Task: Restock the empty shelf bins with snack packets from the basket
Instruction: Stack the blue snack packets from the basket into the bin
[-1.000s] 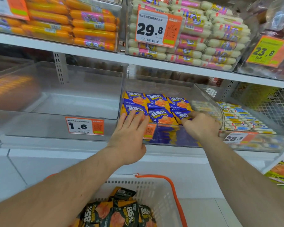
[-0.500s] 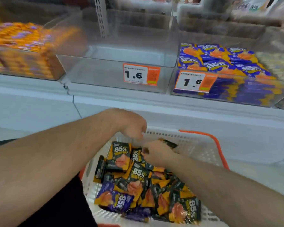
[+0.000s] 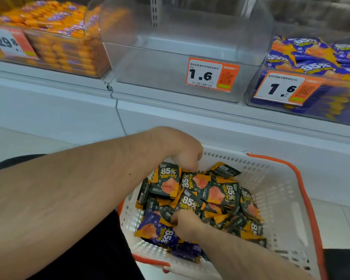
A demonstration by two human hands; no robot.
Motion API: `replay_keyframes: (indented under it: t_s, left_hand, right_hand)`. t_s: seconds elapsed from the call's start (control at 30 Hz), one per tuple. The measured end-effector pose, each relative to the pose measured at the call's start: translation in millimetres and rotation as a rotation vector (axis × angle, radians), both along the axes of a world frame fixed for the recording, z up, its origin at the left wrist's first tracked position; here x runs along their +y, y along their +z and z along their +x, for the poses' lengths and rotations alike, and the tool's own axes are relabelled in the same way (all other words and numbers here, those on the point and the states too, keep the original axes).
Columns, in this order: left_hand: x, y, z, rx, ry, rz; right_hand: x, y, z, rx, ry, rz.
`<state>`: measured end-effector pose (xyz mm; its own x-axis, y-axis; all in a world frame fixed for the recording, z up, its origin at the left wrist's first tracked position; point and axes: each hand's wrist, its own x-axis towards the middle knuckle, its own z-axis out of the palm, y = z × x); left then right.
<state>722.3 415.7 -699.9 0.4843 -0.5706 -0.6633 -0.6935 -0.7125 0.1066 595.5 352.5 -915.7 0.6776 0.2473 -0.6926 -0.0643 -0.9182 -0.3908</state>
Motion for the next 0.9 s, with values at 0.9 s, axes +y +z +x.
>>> replay_keyframes:
  t_s: [0.9]
  left_hand:
    - [-53,92,16,0.16,0.691,-1.34]
  right_hand:
    - [-155,309,81,-1.293,-1.035,0.671]
